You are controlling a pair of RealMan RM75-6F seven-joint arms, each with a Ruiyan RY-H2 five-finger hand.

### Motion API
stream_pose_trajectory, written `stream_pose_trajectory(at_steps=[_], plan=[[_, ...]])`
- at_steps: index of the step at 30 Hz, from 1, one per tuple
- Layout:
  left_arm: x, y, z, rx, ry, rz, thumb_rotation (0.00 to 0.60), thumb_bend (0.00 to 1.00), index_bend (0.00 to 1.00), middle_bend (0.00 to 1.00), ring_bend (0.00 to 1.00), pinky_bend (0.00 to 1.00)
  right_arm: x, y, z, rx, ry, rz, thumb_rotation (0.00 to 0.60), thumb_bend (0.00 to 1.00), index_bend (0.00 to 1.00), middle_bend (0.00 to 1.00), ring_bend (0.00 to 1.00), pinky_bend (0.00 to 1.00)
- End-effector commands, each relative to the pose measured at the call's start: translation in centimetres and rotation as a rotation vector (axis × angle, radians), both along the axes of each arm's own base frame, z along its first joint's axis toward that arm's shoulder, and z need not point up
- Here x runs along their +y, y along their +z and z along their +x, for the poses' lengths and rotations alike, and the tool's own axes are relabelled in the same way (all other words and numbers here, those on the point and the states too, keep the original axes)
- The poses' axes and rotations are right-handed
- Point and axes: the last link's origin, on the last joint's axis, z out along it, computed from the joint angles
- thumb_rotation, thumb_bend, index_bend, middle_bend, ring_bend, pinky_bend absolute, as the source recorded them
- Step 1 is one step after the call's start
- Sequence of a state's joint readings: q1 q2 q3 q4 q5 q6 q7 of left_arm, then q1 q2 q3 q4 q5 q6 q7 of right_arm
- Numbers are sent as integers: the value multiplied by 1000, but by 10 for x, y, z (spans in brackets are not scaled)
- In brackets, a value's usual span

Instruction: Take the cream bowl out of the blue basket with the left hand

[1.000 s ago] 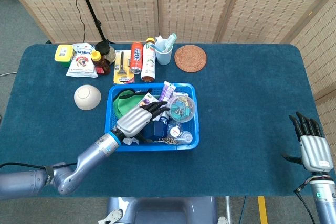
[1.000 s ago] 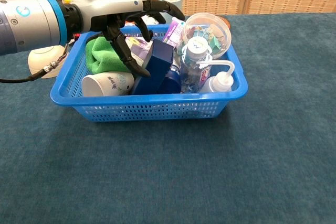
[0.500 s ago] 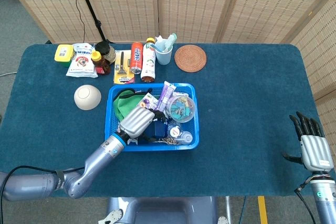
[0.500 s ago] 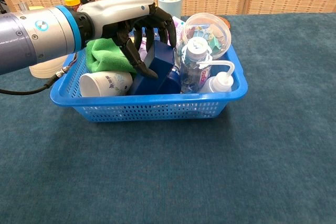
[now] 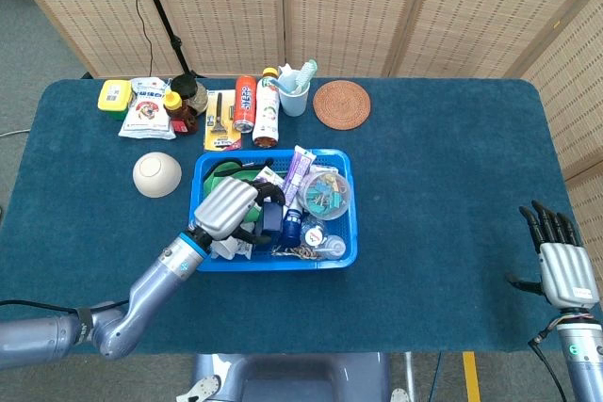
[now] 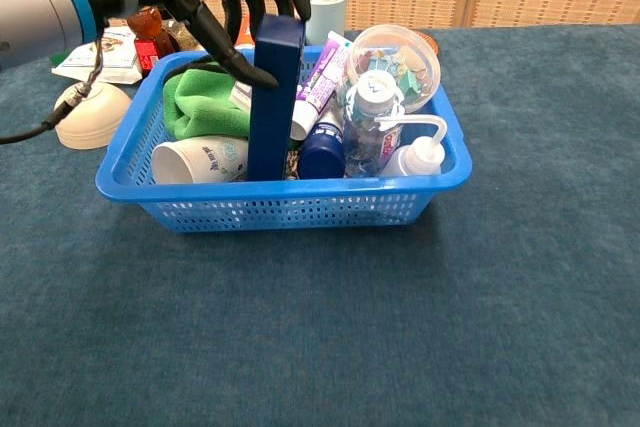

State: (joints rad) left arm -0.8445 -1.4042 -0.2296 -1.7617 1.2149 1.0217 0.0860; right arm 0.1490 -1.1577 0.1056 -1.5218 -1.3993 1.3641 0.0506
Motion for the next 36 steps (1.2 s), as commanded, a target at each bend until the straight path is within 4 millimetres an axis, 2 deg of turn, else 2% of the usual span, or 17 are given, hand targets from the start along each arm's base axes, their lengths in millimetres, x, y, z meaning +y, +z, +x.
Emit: stream_pose_trajectory(at_steps=[1, 8, 14, 17, 18, 19, 23, 28, 31, 36], plan=[[-2, 30, 0, -71, -19, 63, 600, 78, 627, 491, 501, 556, 0, 0, 1, 1, 3, 2, 600, 0, 0, 0, 0, 0], [-5, 77, -11, -142, -26, 163, 600, 78, 627, 491, 500, 556, 2, -2, 3, 4, 15, 8, 600, 0, 0, 0, 0, 0], [-5, 112, -37, -87, -17, 264, 600, 78, 627, 491, 500, 556, 5, -3, 6, 5, 26, 10, 600, 0, 0, 0, 0, 0], [-7, 130, -62, -15, 1, 306, 600, 79, 627, 491, 500, 556, 6, -4, 8, 6, 32, 14, 600, 0, 0, 0, 0, 0], [-9, 137, -78, 39, 21, 326, 600, 79, 626, 491, 500, 556, 6, -5, 8, 5, 35, 17, 600, 0, 0, 0, 0, 0], [-16, 145, -112, 142, 62, 346, 600, 79, 626, 491, 499, 556, 8, -6, 10, 7, 42, 23, 600, 0, 0, 0, 0, 0], [-26, 145, -154, 219, 103, 328, 600, 79, 624, 491, 496, 556, 10, -9, 13, 12, 50, 31, 600, 0, 0, 0, 0, 0], [-32, 130, -199, 304, 175, 285, 600, 79, 624, 491, 495, 556, 11, -13, 15, 16, 57, 44, 600, 0, 0, 0, 0, 0], [-31, 120, -214, 334, 204, 261, 600, 78, 624, 491, 494, 556, 10, -14, 15, 19, 54, 47, 600, 0, 0, 0, 0, 0], [-28, 106, -227, 398, 239, 220, 600, 78, 622, 491, 493, 556, 9, -14, 13, 19, 47, 51, 600, 0, 0, 0, 0, 0]])
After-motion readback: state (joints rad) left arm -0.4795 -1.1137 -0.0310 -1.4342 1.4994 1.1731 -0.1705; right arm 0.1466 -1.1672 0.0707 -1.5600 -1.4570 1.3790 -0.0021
